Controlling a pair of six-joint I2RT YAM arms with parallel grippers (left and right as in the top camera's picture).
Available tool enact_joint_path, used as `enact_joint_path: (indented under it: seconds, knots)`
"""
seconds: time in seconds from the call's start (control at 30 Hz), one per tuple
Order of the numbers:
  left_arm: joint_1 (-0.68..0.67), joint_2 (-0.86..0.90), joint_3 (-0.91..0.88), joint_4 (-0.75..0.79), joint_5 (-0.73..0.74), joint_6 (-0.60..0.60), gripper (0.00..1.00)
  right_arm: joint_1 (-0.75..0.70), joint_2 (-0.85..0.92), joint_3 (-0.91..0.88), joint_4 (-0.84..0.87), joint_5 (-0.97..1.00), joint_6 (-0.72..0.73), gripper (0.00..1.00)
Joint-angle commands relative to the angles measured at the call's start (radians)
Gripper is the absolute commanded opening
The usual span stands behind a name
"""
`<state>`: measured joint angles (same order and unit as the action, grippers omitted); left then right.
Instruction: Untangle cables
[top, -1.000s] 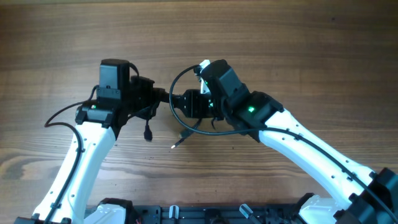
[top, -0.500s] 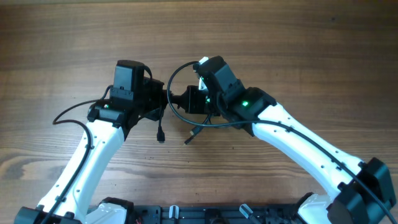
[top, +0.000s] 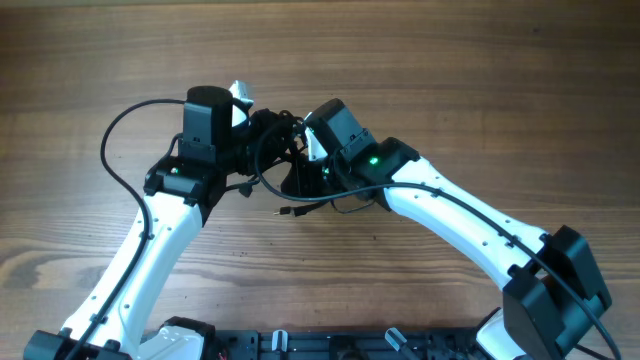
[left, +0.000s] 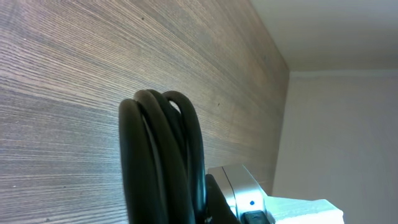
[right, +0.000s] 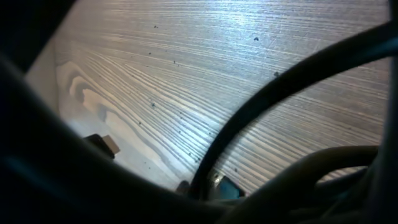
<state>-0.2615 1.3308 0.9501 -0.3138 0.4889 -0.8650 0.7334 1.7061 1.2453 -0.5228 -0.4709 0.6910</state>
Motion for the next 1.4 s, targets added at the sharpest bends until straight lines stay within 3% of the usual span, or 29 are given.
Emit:
enact_joint_path:
  seconds: [0.0,0.1,0.23,0.3,0.43,0.53,0.6,0.77,1.1,1.37]
  knots:
    - [-0.028,-0.032,0.029,-0.019,0.084,-0.033,0.04,-0.009,0.016,-0.006,0.016,-0.024,-0.062,0.04]
    - [-0.028,-0.032,0.029,-0.129,-0.123,-0.269,0.04,-0.061,-0.05,-0.006,-0.022,0.031,-0.089,0.07]
    - [-0.029,-0.032,0.029,-0.22,-0.208,-0.734,0.04,-0.096,-0.179,-0.006,-0.019,0.129,-0.089,0.25]
    - [-0.037,-0.032,0.029,-0.219,-0.206,-0.834,0.04,-0.096,-0.208,-0.006,-0.018,0.17,-0.09,0.27]
    - [-0.052,-0.032,0.029,-0.226,-0.207,-0.841,0.04,-0.096,-0.218,-0.006,-0.013,0.18,-0.088,0.28]
    - [-0.03,-0.032,0.029,-0.274,-0.206,-1.069,0.04,-0.096,-0.218,-0.006,-0.021,0.184,-0.074,0.33]
    - [-0.008,-0.032,0.029,-0.326,-0.201,-1.288,0.04,-0.095,-0.217,-0.006,-0.029,0.187,-0.053,0.36]
    - [0.018,-0.032,0.029,-0.197,-0.122,-1.316,0.04,-0.06,-0.192,-0.008,-0.004,0.21,-0.051,0.38]
    - [0.018,-0.032,0.029,-0.198,-0.034,-1.316,0.04,-0.052,-0.147,-0.008,0.049,0.323,0.001,0.36]
    - [-0.002,-0.032,0.029,-0.245,0.124,-1.311,0.04,-0.052,-0.109,-0.008,0.136,0.423,-0.011,0.21]
